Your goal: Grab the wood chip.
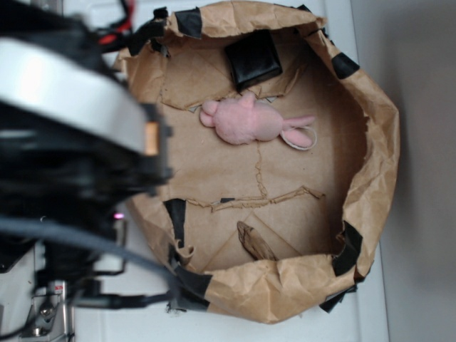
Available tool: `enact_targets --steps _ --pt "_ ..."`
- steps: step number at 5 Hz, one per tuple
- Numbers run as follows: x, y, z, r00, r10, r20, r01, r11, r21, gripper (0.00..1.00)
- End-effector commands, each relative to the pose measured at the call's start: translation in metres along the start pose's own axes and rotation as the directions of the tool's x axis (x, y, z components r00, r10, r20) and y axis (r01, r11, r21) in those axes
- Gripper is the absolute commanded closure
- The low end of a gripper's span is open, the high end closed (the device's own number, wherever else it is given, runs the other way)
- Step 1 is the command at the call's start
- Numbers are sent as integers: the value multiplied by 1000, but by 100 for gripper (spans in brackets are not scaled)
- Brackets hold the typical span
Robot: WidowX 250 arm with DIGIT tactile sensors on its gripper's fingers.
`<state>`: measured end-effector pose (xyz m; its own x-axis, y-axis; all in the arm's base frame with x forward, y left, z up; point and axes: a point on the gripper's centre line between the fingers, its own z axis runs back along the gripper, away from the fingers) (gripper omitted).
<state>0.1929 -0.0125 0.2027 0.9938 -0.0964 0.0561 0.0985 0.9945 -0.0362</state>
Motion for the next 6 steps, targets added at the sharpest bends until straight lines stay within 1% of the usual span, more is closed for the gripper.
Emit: enact_targets --steps 1,2,3,4,5,6 --pt "45 19 -30 976 -212 48 215 974 -71 0" --pt "61 25 -50 964 -263 31 264 953 -149 0" --pt "69 17 -69 948 -319 21 315 923 -222 0" --pt "70 8 -85 935 -355 6 349 914 -206 0" --pt "63 -8 -102 903 -429 -4 423 891 -163 0" --pt "56 -27 -112 877 -481 -4 475 866 -156 0"
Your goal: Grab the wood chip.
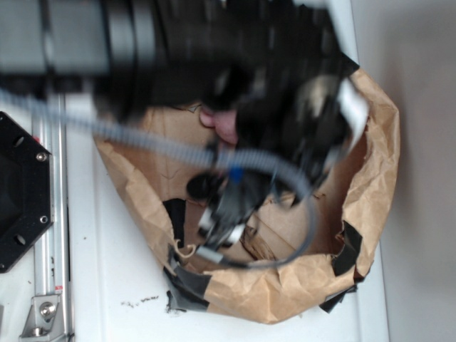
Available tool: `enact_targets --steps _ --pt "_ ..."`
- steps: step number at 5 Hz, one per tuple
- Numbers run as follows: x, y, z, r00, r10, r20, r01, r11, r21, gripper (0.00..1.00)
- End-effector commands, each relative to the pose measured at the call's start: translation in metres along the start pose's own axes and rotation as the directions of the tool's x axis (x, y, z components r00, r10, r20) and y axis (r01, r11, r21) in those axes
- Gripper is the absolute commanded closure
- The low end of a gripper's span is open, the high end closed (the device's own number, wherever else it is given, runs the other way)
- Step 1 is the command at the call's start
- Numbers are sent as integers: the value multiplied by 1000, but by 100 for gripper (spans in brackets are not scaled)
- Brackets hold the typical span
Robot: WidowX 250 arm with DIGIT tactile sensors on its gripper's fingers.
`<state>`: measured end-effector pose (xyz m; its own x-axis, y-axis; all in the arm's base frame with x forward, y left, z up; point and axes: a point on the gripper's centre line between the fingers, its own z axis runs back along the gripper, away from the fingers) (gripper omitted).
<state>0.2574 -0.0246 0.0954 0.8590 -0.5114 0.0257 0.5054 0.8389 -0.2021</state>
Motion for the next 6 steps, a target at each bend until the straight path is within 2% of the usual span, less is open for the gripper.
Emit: enact_targets --steps 1,2,3,4,5,6 --pt "11 -25 -22 994 -106 7 105 990 91 0" --pt "11 -13 -27 996 -89 6 89 992 84 0" --pt "10 16 -11 999 -21 48 19 999 43 0" --pt "9 39 -3 998 14 63 -17 999 39 0" --pt "12 40 -7 999 7 50 -9 999 39 0" --pt "19 11 -19 997 -73 18 72 996 59 0"
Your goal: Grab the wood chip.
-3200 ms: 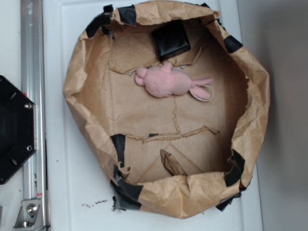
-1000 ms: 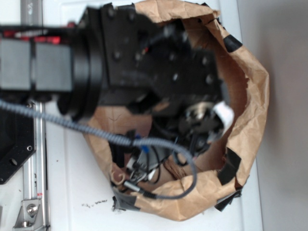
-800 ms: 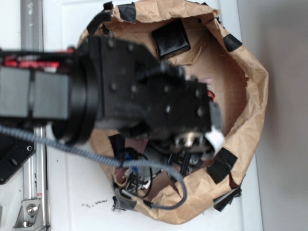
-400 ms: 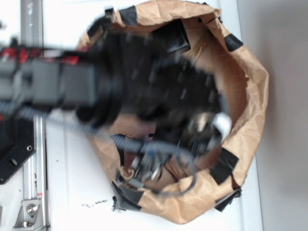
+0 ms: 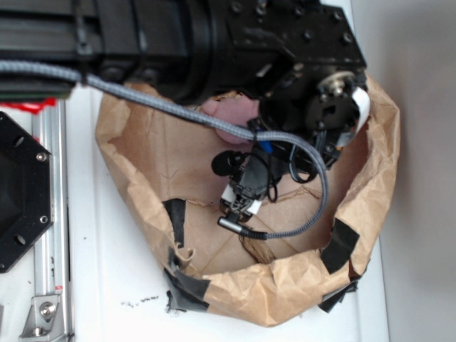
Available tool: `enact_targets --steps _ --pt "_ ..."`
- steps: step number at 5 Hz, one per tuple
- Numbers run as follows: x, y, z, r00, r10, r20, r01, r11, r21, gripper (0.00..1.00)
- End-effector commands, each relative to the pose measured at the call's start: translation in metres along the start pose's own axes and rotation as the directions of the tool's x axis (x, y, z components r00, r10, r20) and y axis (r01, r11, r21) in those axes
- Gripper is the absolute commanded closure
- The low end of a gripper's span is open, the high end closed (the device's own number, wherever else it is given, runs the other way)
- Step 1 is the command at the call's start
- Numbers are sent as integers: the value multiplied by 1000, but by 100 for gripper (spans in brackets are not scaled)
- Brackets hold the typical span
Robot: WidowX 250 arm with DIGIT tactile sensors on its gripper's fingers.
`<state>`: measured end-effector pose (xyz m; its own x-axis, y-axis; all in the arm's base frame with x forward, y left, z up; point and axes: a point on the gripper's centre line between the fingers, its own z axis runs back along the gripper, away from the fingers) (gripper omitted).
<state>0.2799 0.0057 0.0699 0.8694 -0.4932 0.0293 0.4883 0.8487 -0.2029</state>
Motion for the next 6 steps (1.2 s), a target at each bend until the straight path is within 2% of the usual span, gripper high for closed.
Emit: enact_targets --steps 1,2,4,6 --pt "16 -54 -13 989 -150 -10 150 986 74 0" --pt "15 -64 -10 983 -184 18 183 982 47 0" --pt "26 -74 -27 978 -210 -8 210 975 66 0" --pt "31 -68 -56 972 -233 -12 233 968 94 0"
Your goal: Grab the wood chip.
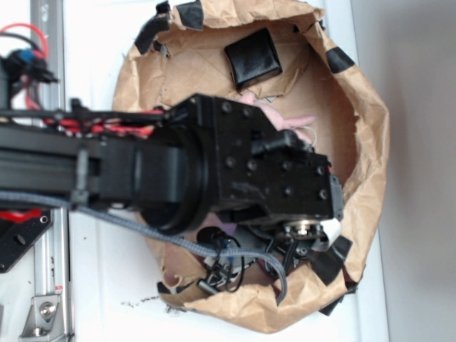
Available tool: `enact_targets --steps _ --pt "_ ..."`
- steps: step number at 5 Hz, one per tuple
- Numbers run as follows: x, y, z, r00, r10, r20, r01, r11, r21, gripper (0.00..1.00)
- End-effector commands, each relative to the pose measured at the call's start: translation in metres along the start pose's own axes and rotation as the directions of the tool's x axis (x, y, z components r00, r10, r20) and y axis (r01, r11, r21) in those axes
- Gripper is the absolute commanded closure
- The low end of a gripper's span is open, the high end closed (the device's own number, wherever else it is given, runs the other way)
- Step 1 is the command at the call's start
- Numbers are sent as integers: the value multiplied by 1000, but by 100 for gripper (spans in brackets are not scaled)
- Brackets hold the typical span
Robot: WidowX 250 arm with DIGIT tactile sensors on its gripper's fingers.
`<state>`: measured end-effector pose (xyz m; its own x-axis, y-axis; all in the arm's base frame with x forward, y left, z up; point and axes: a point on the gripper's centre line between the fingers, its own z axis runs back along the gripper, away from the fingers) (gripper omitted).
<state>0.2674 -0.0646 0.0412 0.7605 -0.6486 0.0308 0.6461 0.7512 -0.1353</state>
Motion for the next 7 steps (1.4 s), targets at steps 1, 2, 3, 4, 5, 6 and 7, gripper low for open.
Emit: enact_targets --steps 1,2,3,4,5,6,7 --pt "12 -11 -26 996 -86 31 84 996 38 0" --pt "14 -17 -30 992 -121 25 120 991 51 0" --pt "12 -1 -27 998 -44 33 39 989 140 0" --pt "10 22 -11 997 23 74 -35 987 158 0" --pt "6 41 14 989 83 121 -98 987 124 0" --pt "-4 51 38 984 117 133 -126 990 63 0" --pt "-5 50 48 988 80 136 -87 995 51 0"
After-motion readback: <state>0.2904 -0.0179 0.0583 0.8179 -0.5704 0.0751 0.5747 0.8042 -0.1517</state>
